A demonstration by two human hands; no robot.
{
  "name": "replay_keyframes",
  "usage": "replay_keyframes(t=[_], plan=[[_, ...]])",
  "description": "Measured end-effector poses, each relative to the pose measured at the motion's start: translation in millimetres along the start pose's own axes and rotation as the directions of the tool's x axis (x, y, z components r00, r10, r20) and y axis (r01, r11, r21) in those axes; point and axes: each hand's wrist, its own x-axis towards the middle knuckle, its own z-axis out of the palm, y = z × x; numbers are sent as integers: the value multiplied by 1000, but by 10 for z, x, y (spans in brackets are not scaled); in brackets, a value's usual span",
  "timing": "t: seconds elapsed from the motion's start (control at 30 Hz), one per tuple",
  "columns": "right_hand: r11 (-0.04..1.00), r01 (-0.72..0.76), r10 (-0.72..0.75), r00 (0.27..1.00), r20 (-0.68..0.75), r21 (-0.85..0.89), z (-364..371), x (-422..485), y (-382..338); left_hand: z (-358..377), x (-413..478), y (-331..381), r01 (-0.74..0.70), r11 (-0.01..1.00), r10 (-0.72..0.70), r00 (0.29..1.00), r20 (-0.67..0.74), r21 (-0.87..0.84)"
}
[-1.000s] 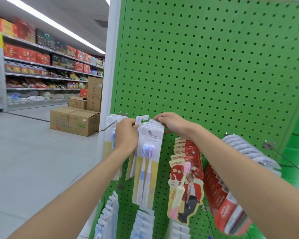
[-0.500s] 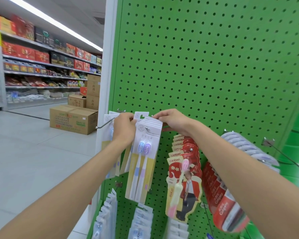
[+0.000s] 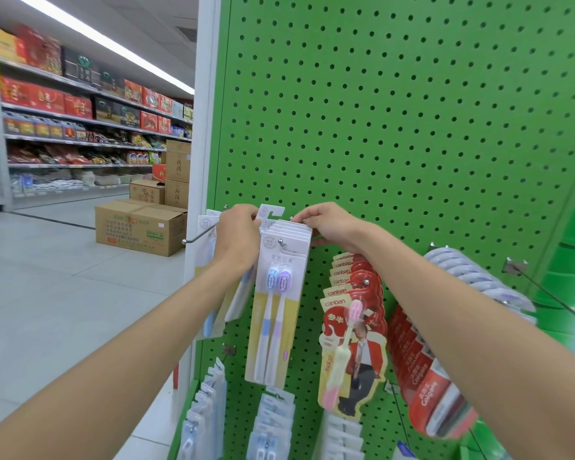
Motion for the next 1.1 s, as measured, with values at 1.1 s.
replay_keyframes(t=[1.1], plan=[[994, 36, -50, 989, -136, -107, -106, 88, 136, 62, 85, 35, 368, 818, -129, 867, 481, -442]])
